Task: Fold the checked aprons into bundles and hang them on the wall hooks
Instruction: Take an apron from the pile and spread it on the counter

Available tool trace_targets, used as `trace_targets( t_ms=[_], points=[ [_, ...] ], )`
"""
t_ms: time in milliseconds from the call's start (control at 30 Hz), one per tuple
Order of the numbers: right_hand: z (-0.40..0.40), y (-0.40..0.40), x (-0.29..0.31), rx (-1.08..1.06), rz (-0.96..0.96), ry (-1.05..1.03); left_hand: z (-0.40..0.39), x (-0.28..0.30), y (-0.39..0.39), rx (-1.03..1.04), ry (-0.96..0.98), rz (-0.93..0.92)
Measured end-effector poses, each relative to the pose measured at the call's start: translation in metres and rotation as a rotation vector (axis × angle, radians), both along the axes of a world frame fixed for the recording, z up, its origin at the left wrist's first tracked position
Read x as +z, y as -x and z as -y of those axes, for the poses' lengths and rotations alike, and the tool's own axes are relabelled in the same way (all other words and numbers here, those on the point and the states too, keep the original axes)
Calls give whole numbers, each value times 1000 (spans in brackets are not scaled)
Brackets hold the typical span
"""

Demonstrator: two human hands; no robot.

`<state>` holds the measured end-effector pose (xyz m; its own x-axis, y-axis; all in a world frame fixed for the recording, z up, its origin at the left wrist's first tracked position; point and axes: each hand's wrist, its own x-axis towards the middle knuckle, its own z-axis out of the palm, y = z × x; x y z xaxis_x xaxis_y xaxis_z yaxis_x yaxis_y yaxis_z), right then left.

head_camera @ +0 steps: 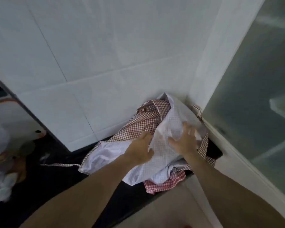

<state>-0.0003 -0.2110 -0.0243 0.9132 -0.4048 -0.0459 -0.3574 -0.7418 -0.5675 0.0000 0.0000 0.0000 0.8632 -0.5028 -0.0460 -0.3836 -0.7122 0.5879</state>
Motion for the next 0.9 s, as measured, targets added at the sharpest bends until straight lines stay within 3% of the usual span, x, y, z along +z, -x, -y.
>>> trace_targets(
  t_ms=[100, 200, 300, 400, 467, 567, 633, 700, 767, 833, 900],
  points=[
    [-16, 10, -23, 23, 74, -144, 3, -33, 22, -33, -127, -183],
    [-35, 26, -36, -11, 14, -415, 3, -60, 45, 7, -76, -306],
    [-40, 32, -53, 22, -95, -200, 4, -66, 53, 115, 46, -355],
    [-40, 42, -61, 200, -340, -167, 11, -63, 62, 170, 105, -346],
    [-36, 51, -61, 231, -283, -193, 12, -67, 64, 224, 101, -337],
    [-20, 58, -56, -74, 32, -89, 10, -68, 71, 327, 260, -509],
    [0, 63, -51, -226, 65, 62, 6, -63, 73, 334, 274, -577],
    [24, 67, -50, -346, -70, 122, 0, -58, 72, 328, 306, -675],
    [47, 70, -59, -474, -238, -104, -6, -55, 74, 322, 400, -852],
    [56, 73, -65, -529, -273, -585, -10, -49, 81, 315, 419, -1028],
    [53, 76, -62, -510, -262, -786, -12, -50, 88, 263, 335, -1092]
  ],
)
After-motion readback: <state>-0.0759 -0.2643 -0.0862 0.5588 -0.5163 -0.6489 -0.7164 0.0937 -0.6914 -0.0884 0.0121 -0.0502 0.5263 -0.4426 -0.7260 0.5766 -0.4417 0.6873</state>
